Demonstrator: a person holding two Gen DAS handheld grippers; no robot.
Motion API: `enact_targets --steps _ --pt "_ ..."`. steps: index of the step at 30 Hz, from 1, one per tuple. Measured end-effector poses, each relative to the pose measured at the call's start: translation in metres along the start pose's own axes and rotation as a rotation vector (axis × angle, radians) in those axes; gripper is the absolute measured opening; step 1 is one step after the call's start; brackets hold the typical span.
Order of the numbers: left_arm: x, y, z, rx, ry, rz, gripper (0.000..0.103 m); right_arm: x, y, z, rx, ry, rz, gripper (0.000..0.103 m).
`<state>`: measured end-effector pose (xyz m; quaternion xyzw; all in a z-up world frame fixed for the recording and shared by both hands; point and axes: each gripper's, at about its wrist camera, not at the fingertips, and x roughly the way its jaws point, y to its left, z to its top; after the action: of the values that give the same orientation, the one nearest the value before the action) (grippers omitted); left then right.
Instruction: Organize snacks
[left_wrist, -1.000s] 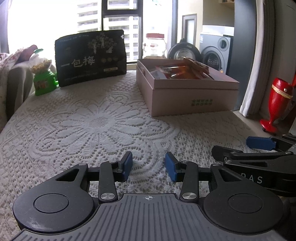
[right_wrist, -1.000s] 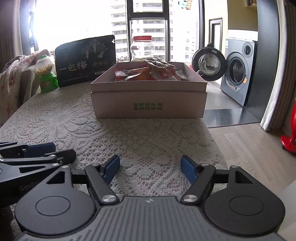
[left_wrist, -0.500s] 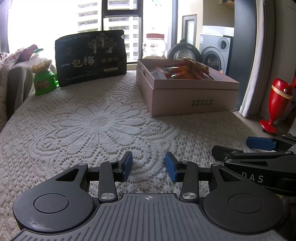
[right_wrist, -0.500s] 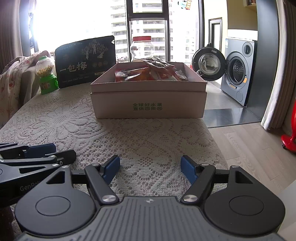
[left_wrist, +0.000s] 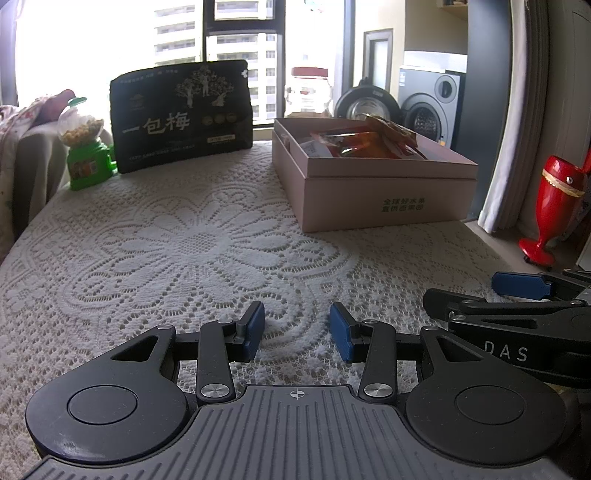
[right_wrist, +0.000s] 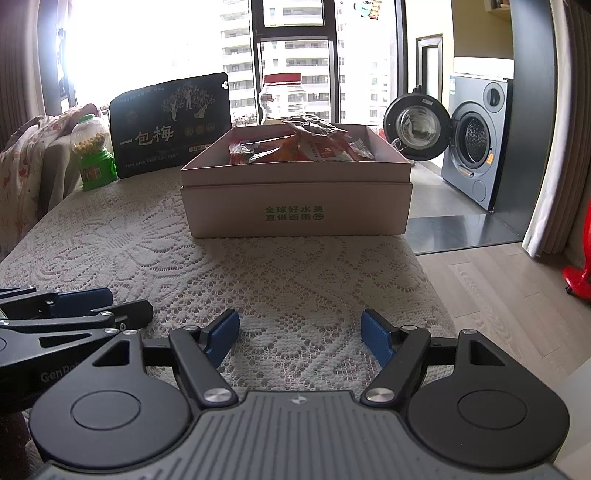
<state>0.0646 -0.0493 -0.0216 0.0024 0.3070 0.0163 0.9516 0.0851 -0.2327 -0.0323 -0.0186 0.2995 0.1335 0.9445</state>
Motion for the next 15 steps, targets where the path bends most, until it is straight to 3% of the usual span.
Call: enact_targets --steps 15 --pt "0.0001 -0.0002 -0.0002 0.001 -0.001 0.000 0.044 0.0002 0.0001 0.0001 0.003 -0.001 0.002 0.073"
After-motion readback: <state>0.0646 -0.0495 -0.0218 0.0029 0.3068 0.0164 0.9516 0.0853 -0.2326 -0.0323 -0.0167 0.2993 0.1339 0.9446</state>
